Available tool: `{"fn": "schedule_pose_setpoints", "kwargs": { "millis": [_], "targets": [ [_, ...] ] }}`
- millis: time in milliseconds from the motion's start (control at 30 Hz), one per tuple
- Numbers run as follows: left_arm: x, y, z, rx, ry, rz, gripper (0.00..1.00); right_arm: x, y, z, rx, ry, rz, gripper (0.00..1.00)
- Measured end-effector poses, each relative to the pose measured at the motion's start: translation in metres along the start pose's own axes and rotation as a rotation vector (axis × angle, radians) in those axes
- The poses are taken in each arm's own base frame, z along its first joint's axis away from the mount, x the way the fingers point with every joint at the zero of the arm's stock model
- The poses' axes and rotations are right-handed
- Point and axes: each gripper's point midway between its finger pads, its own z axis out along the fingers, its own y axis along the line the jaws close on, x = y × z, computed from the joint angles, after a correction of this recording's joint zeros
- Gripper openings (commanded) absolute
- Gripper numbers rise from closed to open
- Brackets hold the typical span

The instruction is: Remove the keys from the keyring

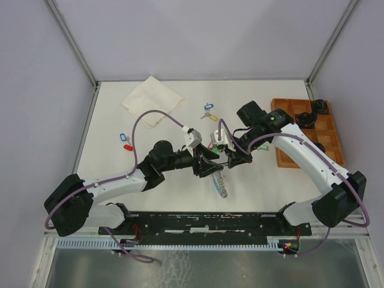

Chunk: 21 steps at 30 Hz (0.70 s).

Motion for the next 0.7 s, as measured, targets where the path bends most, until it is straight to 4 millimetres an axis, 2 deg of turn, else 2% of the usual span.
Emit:
{"fn": "schedule_pose_setpoints", "kwargs": {
  "millis": [167,200,267,300,433,600,700],
  "targets": [
    [0.009,0.0,0.006,0.026,0.031,-0.03,0.49,0.0,0.001,0.001,-0.003,0.0,0.003,0.01],
    [0.011,0.0,0.007,0.027,0.037,-0.034,0.42,0.0,0.001,0.001,-0.003,0.001,0.003,0.01],
    [0.013,0.001,0.008,0.027,0.043,-0.04,0.15,0.0,0.001,0.001,-0.002,0.001,0.003,0.01],
    [0.013,0.0,0.009,0.033,0.045,-0.043,0.05,0.0,0.0,0.001,-0.001,0.003,0.003,0.01],
    [0.011,-0.004,0.01,0.055,0.046,-0.037,0.03,0.001,0.0,0.0,0.003,0.008,0.015,0.02],
    [0.009,-0.004,0.009,0.053,0.032,-0.03,0.03,-0.001,0.0,-0.001,0.0,-0.004,0.024,0.34],
    [0.009,-0.003,0.003,0.033,0.006,-0.019,0.03,-0.006,0.002,-0.002,-0.015,-0.046,0.036,0.46]
  ]
}}
